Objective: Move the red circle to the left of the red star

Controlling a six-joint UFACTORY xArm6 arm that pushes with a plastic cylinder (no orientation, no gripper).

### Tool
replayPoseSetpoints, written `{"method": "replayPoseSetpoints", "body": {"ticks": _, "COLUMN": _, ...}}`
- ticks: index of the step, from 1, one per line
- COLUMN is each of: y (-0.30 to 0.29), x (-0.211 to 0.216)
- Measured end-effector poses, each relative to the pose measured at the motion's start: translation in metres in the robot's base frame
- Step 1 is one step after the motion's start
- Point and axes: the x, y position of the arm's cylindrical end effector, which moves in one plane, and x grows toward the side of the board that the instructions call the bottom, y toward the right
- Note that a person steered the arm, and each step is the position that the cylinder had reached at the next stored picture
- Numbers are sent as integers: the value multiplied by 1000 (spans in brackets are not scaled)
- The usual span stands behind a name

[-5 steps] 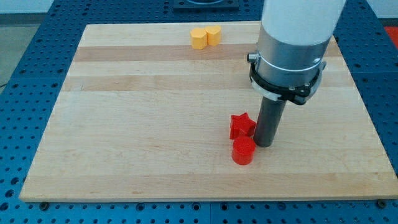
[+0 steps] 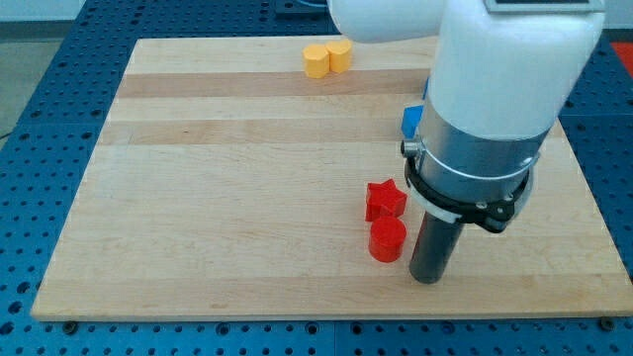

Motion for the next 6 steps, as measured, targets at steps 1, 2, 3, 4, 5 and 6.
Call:
{"method": "replayPoseSetpoints", "body": {"ticks": 1, "y": -7, "x": 0}}
{"method": "replayPoseSetpoints", "body": {"ticks": 2, "y": -36, "x": -8}}
{"method": "replayPoseSetpoints", "body": {"ticks": 3, "y": -69, "x": -26}}
{"method": "replayPoseSetpoints", "body": {"ticks": 4, "y": -96, "x": -44}}
{"method": "replayPoseSetpoints", "body": {"ticks": 5, "y": -119, "x": -64}}
{"method": "replayPoseSetpoints", "body": {"ticks": 6, "y": -122, "x": -19}}
